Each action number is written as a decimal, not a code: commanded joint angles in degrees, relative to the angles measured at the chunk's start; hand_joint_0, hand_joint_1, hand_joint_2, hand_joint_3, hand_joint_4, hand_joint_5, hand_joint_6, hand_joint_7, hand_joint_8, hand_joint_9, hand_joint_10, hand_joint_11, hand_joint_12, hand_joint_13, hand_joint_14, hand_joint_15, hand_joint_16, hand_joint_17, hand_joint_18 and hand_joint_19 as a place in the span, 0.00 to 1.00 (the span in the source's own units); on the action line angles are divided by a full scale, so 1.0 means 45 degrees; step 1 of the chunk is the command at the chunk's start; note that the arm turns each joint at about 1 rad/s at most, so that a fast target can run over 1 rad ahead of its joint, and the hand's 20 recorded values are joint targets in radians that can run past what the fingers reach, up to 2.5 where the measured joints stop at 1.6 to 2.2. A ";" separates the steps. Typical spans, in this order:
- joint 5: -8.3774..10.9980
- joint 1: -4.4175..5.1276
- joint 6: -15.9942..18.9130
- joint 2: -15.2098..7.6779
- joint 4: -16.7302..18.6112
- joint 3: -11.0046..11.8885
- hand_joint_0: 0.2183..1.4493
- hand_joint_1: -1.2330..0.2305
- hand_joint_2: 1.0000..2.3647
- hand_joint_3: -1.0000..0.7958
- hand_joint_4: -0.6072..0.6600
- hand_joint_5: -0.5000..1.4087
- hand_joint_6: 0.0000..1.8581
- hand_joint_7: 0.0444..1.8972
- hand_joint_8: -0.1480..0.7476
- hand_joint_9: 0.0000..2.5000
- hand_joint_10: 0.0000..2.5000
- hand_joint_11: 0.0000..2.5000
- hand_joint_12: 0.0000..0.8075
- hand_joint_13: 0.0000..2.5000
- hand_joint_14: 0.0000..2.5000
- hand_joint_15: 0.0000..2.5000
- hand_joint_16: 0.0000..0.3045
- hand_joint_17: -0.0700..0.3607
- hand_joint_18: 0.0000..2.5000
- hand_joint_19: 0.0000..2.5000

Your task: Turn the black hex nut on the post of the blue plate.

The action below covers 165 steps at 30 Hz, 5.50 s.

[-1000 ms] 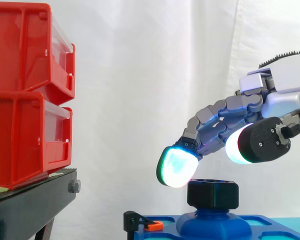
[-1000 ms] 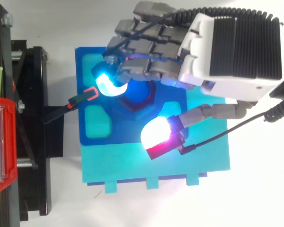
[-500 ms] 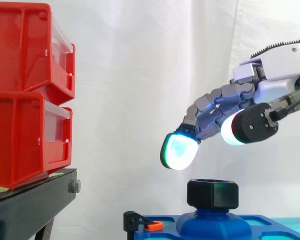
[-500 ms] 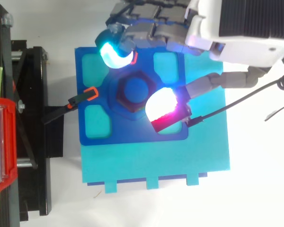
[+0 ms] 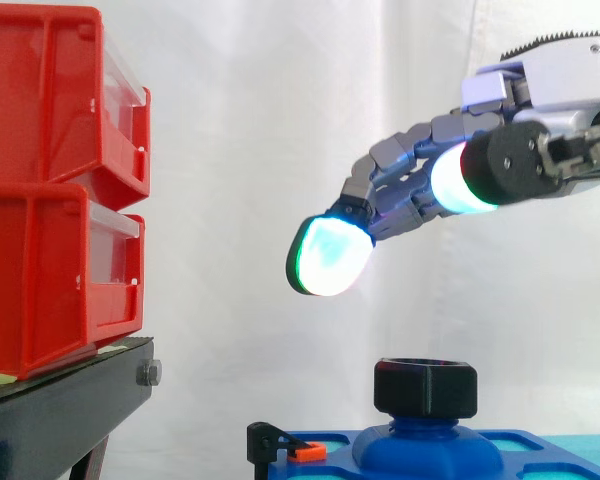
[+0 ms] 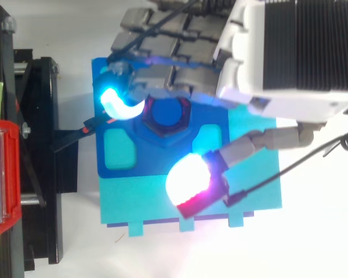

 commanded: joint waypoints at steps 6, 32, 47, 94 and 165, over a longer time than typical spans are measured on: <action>0.0127 0.0573 -0.0120 -0.0314 0.0082 0.0020 0.16 0.71 0.00 0.28 0.64 0.15 0.27 0.33 0.50 0.12 0.00 0.00 0.53 0.07 0.00 0.01 0.21 0.49 0.01 0.06; -0.0029 0.0222 0.0076 -0.0783 -0.1090 0.0216 0.18 0.71 0.00 0.28 0.66 0.16 0.27 0.36 0.50 0.13 0.00 0.00 0.52 0.08 0.00 0.01 0.19 0.47 0.01 0.06; -0.0244 -0.0130 0.0076 -0.0783 -0.1617 0.0665 0.18 0.69 0.00 0.28 0.65 0.16 0.27 0.36 0.49 0.13 0.00 0.00 0.51 0.08 0.00 0.01 0.19 0.47 0.02 0.06; -0.0498 0.0065 0.0115 -0.0803 -0.2027 0.1368 0.19 0.67 0.00 0.28 0.66 0.16 0.27 0.36 0.49 0.14 0.00 0.00 0.51 0.10 0.00 0.01 0.19 0.46 0.04 0.07; -0.0928 0.0104 -0.0217 -0.0822 -0.1598 0.1368 0.20 0.66 0.00 0.28 0.66 0.16 0.27 0.37 0.49 0.14 0.00 0.00 0.51 0.11 0.00 0.01 0.18 0.46 0.05 0.07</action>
